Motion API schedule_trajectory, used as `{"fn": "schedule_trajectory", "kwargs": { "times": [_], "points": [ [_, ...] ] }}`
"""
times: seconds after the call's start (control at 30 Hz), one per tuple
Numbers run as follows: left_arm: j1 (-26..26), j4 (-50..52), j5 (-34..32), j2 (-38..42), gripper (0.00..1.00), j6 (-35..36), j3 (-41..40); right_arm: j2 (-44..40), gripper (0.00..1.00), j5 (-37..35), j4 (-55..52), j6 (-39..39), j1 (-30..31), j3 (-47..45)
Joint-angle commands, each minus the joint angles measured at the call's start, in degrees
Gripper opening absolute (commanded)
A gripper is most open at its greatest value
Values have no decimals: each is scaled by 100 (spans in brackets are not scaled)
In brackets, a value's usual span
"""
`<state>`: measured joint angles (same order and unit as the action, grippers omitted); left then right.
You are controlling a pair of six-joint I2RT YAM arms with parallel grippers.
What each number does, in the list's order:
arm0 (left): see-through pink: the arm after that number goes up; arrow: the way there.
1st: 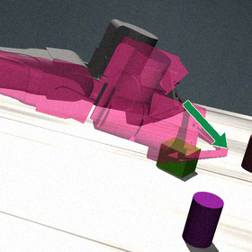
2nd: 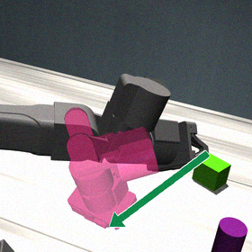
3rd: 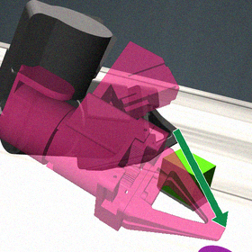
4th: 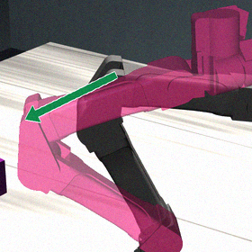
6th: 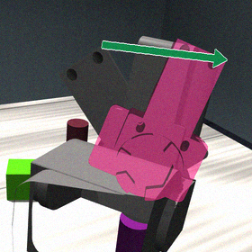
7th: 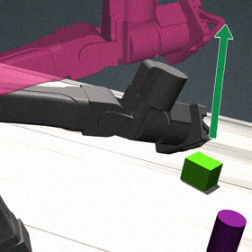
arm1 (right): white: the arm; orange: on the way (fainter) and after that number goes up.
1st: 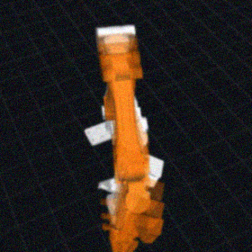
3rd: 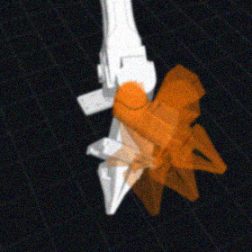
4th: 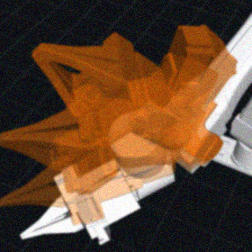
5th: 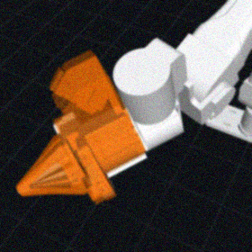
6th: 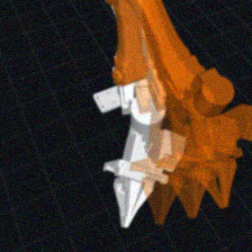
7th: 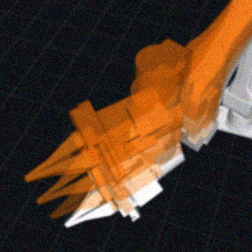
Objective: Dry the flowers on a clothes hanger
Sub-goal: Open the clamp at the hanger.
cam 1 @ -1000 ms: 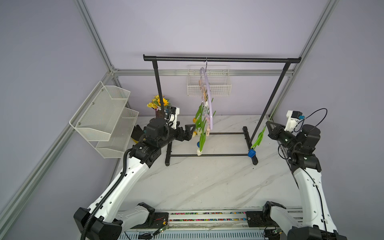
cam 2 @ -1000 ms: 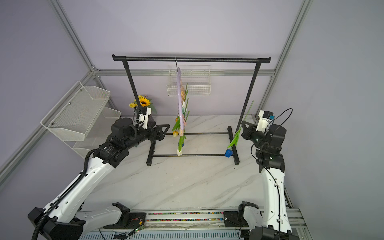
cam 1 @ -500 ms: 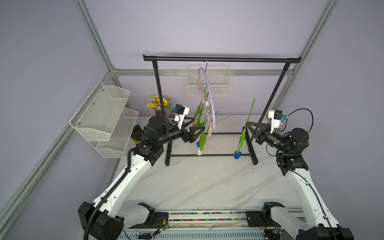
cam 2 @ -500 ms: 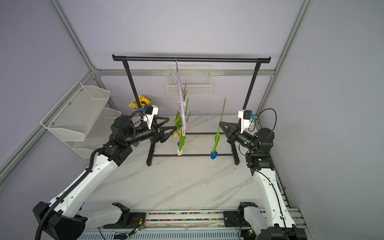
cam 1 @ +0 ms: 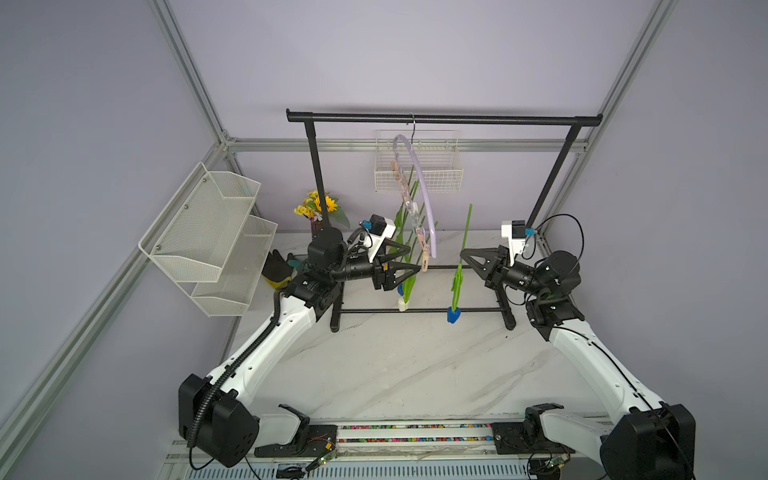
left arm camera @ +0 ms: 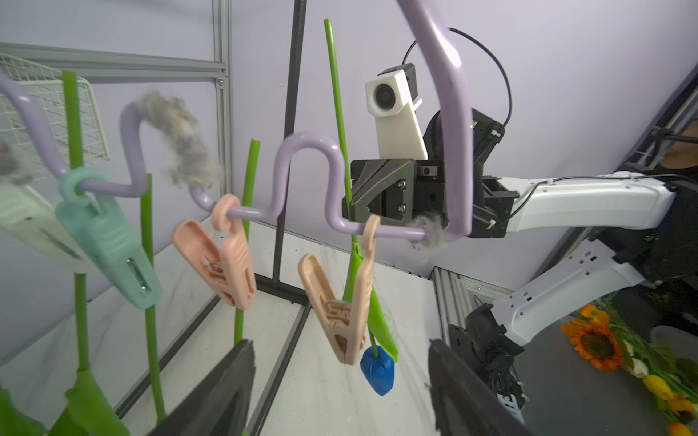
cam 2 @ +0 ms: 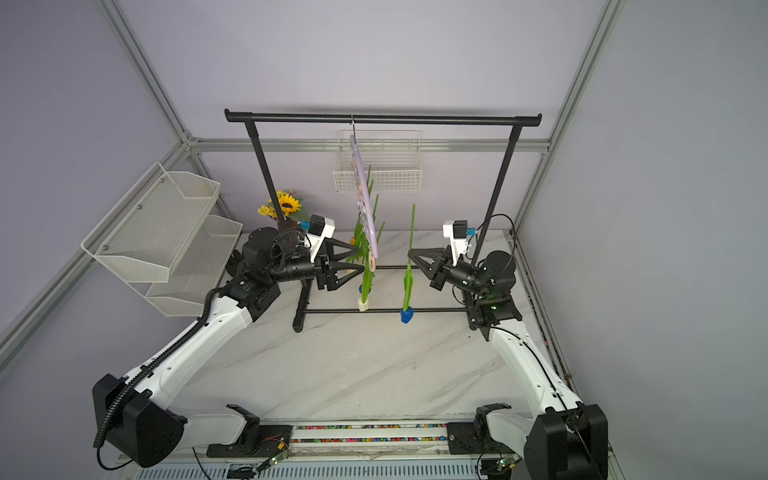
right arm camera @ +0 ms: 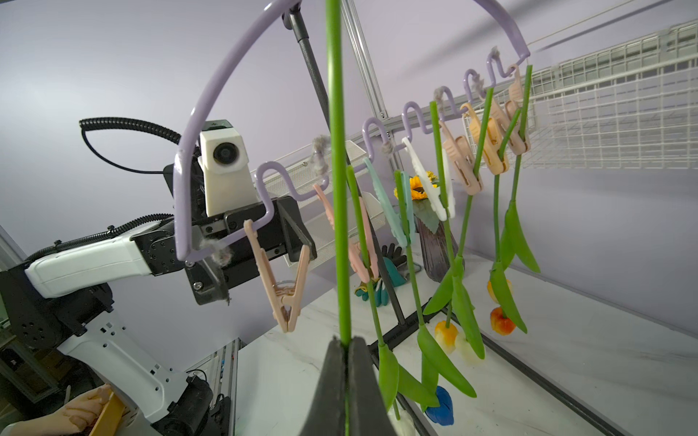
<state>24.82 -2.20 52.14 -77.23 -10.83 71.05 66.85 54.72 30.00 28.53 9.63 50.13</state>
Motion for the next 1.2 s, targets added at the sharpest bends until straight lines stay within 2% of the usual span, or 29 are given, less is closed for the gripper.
{"fn": "schedule_trajectory", "kwargs": {
  "times": [0.0,0.13,0.33,0.63,0.87,1.07,1.1,1.17],
  "points": [
    [-21,-263,452,-87,62,66,318,97,0,-158,369,-134,259,-76],
    [-19,-272,650,-276,55,28,470,225,0,-249,412,-202,473,-16],
    [49,14,885,-645,55,194,812,508,0,-429,524,-156,807,226],
    [75,228,1108,-943,63,257,1116,770,0,-633,365,-293,1105,623],
    [76,420,1202,-965,65,441,1328,729,0,-769,145,-427,1122,723],
    [102,530,825,-1004,65,432,1449,661,0,-839,-12,-513,1129,757],
    [117,566,715,-994,67,438,1443,655,0,-851,-50,-526,1129,761],
    [174,631,432,-937,78,490,1400,613,0,-901,-132,-576,1140,761]
  ]
}}
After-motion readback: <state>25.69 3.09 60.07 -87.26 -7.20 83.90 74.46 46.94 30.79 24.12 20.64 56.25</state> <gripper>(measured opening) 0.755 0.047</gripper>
